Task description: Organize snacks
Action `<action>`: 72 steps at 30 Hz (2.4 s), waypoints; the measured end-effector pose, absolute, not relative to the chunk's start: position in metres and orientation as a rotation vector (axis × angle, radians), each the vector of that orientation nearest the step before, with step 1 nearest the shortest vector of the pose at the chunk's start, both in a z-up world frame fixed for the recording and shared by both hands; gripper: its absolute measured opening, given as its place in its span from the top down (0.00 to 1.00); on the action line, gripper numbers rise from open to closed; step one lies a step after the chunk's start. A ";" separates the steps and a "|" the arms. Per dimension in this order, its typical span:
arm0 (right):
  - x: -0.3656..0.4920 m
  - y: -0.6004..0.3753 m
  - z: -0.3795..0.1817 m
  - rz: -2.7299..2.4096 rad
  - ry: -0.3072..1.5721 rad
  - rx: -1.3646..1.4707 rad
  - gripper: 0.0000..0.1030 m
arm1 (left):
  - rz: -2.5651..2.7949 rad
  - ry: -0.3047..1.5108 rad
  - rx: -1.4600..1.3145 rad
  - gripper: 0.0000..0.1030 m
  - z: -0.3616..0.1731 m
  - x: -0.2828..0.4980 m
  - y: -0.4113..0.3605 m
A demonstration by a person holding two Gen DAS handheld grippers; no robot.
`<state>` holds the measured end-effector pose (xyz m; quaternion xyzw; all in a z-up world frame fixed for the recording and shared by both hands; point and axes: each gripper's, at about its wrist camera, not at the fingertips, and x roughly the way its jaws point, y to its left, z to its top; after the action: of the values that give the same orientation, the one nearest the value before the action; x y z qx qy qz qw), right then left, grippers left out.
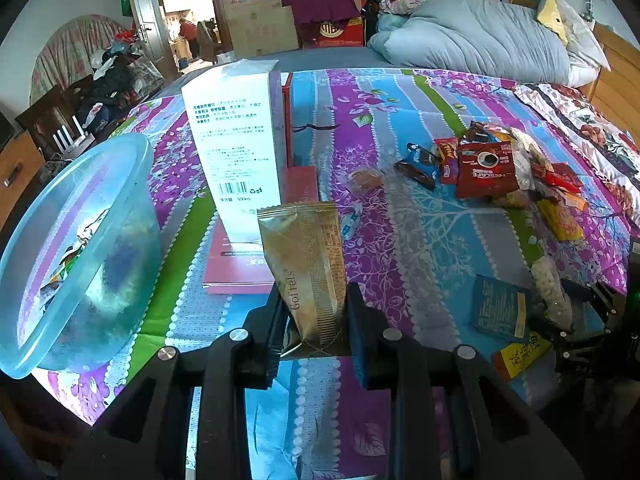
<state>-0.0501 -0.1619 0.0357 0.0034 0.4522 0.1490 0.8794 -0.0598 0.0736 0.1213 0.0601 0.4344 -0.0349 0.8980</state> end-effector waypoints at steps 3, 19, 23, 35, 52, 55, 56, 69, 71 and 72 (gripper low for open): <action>-0.050 -0.162 0.036 0.311 0.943 0.007 0.14 | -0.074 0.903 0.126 0.72 0.120 -0.060 0.073; -0.051 -0.163 0.037 0.314 0.941 0.017 0.14 | -0.080 0.908 0.128 0.72 0.119 -0.061 0.072; -0.051 -0.164 0.037 0.319 0.942 0.028 0.16 | -0.077 0.901 0.127 0.72 0.123 -0.060 0.075; -0.054 -0.156 0.047 0.357 0.938 0.011 0.28 | -0.067 0.904 0.121 0.72 0.126 -0.059 0.084; -0.043 -0.157 0.100 0.357 0.858 0.091 0.28 | -0.046 0.859 0.076 0.72 0.147 -0.062 0.104; -0.042 -0.147 0.122 0.385 0.812 0.082 0.28 | -0.028 0.849 0.056 0.72 0.152 -0.062 0.115; -0.042 -0.143 0.132 0.399 0.790 0.076 0.28 | -0.020 0.846 0.049 0.72 0.153 -0.062 0.120; 0.005 -0.064 0.254 0.572 0.571 0.039 0.28 | 0.150 0.686 -0.024 0.72 0.218 -0.062 0.225; 0.015 -0.043 0.270 0.611 0.552 0.024 0.28 | 0.190 0.672 -0.026 0.72 0.225 -0.058 0.248; 0.018 -0.034 0.275 0.627 0.546 0.017 0.28 | 0.208 0.667 -0.030 0.72 0.228 -0.058 0.258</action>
<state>0.0185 -0.0337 0.2747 0.0083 0.2650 0.3043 0.9149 -0.0577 0.2585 0.2276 -0.0146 0.3268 0.1017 0.9395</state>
